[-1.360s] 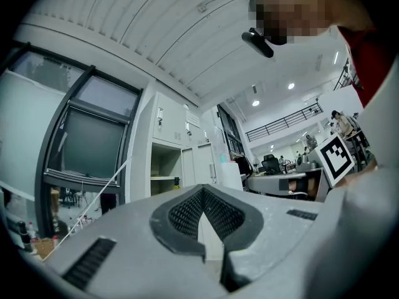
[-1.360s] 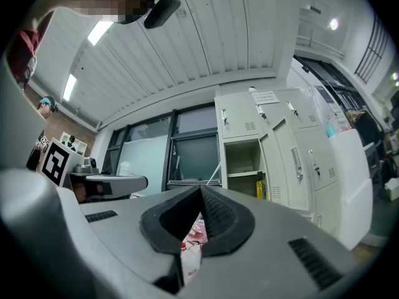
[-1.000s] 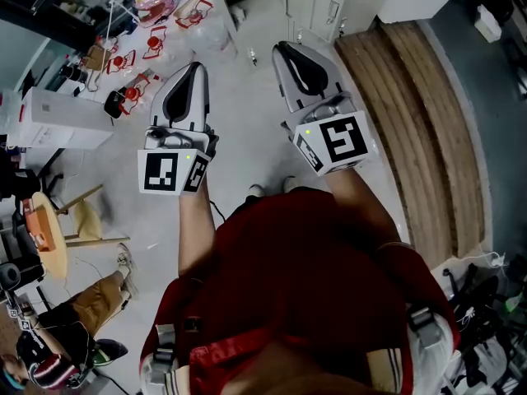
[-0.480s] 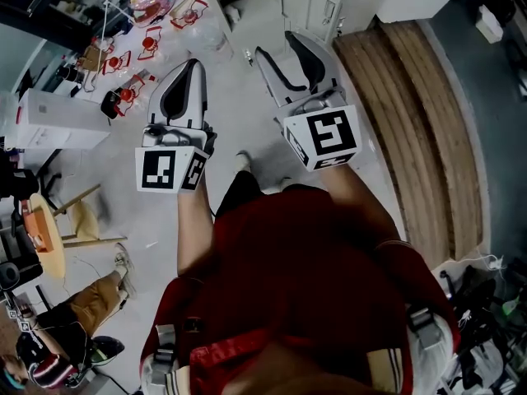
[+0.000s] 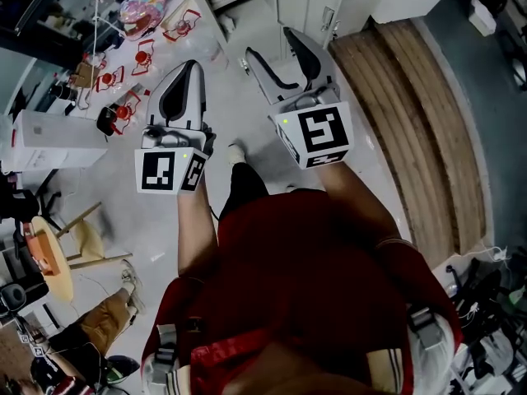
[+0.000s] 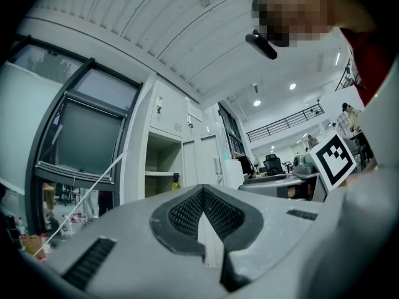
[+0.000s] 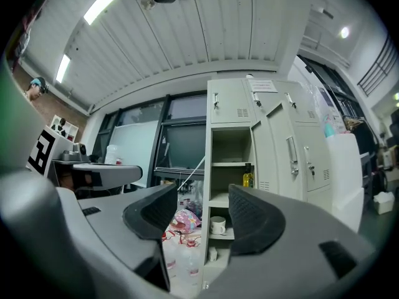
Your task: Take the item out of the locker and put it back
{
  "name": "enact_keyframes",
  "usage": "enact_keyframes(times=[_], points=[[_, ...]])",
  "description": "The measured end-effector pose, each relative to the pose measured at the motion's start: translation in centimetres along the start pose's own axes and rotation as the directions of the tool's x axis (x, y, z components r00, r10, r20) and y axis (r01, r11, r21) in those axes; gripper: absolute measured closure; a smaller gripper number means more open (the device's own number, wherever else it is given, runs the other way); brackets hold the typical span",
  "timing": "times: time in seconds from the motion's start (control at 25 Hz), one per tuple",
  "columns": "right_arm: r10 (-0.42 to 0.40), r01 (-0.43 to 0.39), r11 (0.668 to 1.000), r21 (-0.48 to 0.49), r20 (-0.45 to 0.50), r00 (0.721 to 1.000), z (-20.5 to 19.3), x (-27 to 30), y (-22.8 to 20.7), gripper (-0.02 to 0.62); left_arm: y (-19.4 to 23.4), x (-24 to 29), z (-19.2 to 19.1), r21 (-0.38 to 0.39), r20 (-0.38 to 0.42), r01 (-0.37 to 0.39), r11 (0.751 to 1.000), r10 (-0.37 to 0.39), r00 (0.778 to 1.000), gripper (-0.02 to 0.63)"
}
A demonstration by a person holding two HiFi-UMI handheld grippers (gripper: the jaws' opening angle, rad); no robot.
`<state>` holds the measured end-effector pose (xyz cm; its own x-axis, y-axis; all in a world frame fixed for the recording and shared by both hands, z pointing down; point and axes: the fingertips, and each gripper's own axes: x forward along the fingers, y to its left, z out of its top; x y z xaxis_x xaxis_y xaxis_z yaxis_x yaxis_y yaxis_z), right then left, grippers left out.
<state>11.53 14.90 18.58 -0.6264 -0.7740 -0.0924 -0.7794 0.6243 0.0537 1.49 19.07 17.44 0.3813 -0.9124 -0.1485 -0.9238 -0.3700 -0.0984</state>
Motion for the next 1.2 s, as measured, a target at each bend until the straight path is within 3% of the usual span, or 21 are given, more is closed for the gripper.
enact_keyframes(times=[0.56, 1.2], points=[[-0.132, 0.130, 0.991, -0.025, -0.062, 0.989, -2.3, 13.1, -1.1, 0.344, 11.5, 6.9, -2.7, -0.034, -0.007, 0.114, 0.993, -0.115, 0.993, 0.600], [-0.260, 0.257, 0.965, -0.044, -0.069, 0.963, -3.2, 23.6, -0.2, 0.344, 21.8, 11.5, -4.8, -0.059, 0.016, 0.219, 0.974, -0.218, 0.976, 0.600]])
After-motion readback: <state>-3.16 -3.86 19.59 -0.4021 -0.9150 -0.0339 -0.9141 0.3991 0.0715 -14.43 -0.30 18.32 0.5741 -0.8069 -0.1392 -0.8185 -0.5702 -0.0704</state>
